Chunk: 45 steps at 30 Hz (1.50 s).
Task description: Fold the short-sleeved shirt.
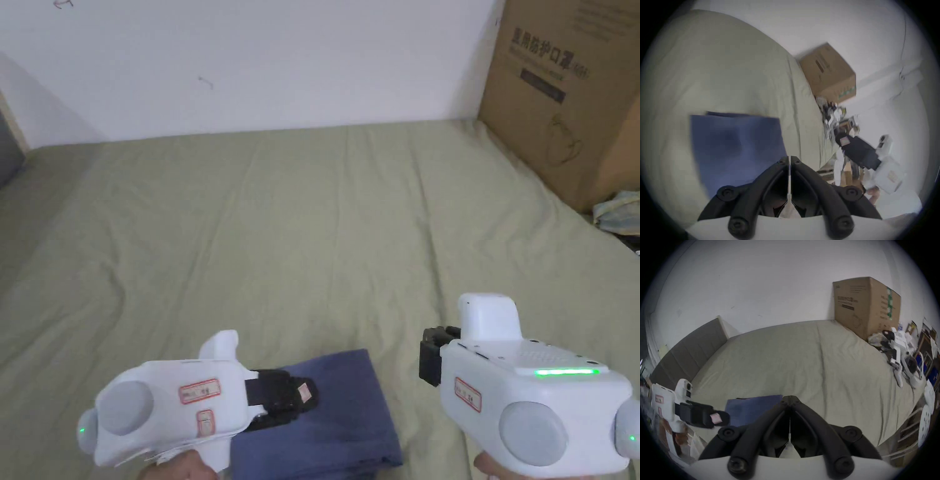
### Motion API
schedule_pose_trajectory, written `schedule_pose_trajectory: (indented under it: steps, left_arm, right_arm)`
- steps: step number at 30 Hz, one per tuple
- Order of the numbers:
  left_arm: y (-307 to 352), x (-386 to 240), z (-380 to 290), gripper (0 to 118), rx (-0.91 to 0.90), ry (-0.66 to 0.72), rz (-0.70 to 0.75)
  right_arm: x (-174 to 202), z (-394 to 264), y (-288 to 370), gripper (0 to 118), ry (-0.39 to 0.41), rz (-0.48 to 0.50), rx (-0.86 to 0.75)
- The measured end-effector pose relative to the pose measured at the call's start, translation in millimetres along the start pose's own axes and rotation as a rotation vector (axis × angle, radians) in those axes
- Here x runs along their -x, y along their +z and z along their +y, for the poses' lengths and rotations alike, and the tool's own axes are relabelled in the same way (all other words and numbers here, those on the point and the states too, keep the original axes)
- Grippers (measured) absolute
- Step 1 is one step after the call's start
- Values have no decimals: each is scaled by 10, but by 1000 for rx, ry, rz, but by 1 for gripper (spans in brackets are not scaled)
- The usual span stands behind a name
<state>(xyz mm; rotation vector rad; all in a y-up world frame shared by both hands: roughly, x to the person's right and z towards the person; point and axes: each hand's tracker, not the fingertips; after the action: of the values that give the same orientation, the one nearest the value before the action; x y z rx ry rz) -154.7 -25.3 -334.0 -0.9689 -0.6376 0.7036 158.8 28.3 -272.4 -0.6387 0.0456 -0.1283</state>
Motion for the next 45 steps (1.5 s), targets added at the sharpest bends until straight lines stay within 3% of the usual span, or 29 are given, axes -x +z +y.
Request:
schedule_pose_trajectory:
  steps: [5,9,14,18,20,25,31,37,38,39,40,41,43,45]
  left_arm:
    - [606,475,-35,2,-111,91,55]
    - [794,814,-196,2,-131,157,81]
    - [803,1050,-328,6,-129,204,65]
    - [691,1151,-339,45,-100,244,56]
    - [600,1188,-327,85,-77,261,33]
    - [319,1243,-263,106,-35,290,-29]
    - [-209,1367,-167,107,25,386,-127]
    - [-522,1346,-96,105,60,388,-191]
    - [-525,1347,-85,95,65,387,-195]
    - [-517,1356,-84,68,67,380,-184]
    - [-509,1388,-93,31,72,362,-116]
    - [-524,1450,-110,30,94,351,-12]
    - [-482,1545,-127,31,76,431,-182]
    - [-454,1435,-63,31,104,363,-89]
  right_arm:
    - [386,87,-309,1,77,160,134]
    - [692,-87,-735,1,166,218,305]
    - [734,-374,-1203,1,83,204,491]
    - [697,-444,-1304,1,51,206,512]
    - [700,-439,-1319,1,47,204,513]
    - [698,-458,-1324,1,48,203,511]
    - [640,-482,-1306,1,9,217,501]
    - [632,-496,-1316,1,6,221,498]
    - [639,-491,-1314,1,6,220,498]
    - [635,-491,-1312,1,5,220,496]
    - [631,-491,-1311,1,3,220,495]
    - [627,-486,-1305,1,2,213,493]
    - [631,-472,-1268,1,6,208,477]
    - [666,-416,-1144,1,38,190,384]
